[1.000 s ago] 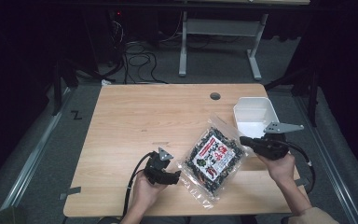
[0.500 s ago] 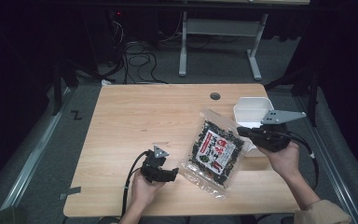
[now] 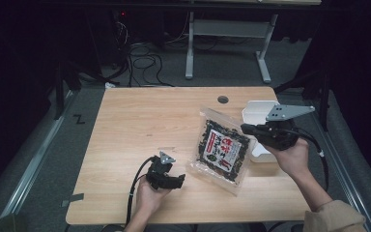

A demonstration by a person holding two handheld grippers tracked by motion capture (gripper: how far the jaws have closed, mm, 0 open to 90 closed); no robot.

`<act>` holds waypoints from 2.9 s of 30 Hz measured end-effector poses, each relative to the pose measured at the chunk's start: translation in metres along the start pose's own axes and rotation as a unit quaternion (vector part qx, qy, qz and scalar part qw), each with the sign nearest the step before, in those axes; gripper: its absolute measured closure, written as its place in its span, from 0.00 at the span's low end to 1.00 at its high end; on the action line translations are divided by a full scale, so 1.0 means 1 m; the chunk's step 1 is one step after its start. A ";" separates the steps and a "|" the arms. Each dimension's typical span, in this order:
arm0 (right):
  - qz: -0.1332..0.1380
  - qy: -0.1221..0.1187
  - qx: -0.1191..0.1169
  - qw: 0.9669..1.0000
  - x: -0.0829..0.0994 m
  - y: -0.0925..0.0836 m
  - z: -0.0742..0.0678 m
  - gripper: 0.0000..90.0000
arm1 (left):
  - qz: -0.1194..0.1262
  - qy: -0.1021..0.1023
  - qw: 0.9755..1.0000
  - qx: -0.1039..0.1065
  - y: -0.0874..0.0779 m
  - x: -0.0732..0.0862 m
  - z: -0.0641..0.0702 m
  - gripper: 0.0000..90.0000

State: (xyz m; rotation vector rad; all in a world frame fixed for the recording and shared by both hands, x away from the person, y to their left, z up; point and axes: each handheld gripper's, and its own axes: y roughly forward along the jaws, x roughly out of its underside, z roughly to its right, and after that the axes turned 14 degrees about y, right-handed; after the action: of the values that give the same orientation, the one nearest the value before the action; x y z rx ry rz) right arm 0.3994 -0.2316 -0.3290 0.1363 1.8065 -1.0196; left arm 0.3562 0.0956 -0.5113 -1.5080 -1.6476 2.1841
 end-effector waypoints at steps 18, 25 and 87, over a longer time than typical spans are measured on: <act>0.011 -0.003 0.010 1.000 -0.024 -0.007 0.000 1.00 | 0.001 0.001 1.000 0.001 0.000 0.000 0.000 0.30; 0.017 -0.004 0.009 1.000 -0.035 -0.012 -0.002 1.00 | 0.001 0.001 1.000 0.002 0.000 0.000 0.000 0.30; 0.094 0.077 0.168 0.978 -0.051 -0.062 0.079 1.00 | -0.006 0.007 1.000 0.002 0.001 0.000 0.001 0.30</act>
State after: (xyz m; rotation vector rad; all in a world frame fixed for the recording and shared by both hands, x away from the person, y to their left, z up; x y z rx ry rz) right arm 0.4485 -0.3082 -0.2623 0.5960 1.7062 -1.1960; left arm 0.3557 0.0941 -0.5121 -1.5053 -1.6437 2.1653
